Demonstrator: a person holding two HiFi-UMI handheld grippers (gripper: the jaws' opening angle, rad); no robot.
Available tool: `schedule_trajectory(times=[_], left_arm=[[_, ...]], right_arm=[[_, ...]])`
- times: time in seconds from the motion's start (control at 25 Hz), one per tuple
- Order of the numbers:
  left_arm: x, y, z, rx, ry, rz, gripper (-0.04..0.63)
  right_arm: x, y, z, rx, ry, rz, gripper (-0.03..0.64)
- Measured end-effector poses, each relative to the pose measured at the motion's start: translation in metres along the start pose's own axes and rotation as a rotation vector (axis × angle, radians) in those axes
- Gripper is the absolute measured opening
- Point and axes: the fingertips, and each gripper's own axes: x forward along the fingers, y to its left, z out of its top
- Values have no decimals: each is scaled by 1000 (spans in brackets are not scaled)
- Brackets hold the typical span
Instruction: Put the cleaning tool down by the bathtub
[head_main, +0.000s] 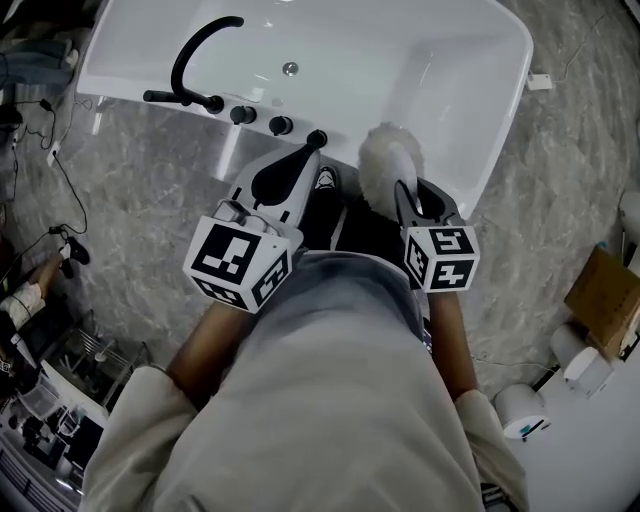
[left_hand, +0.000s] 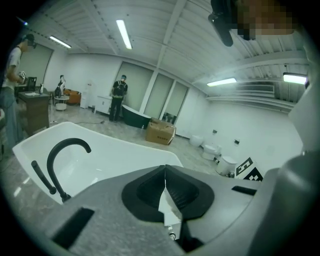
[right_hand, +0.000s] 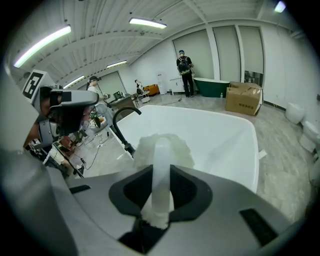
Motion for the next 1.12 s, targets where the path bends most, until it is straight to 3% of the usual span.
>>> schedule_trajectory(times=[0.84, 1.12], left_arm=[[-21, 7, -27, -36, 46, 36, 9], [-24, 12, -30, -39, 56, 42, 9]], right_arm=[[39, -14, -46, -38, 111, -3, 80], [54, -24, -66, -14, 145, -42, 79]])
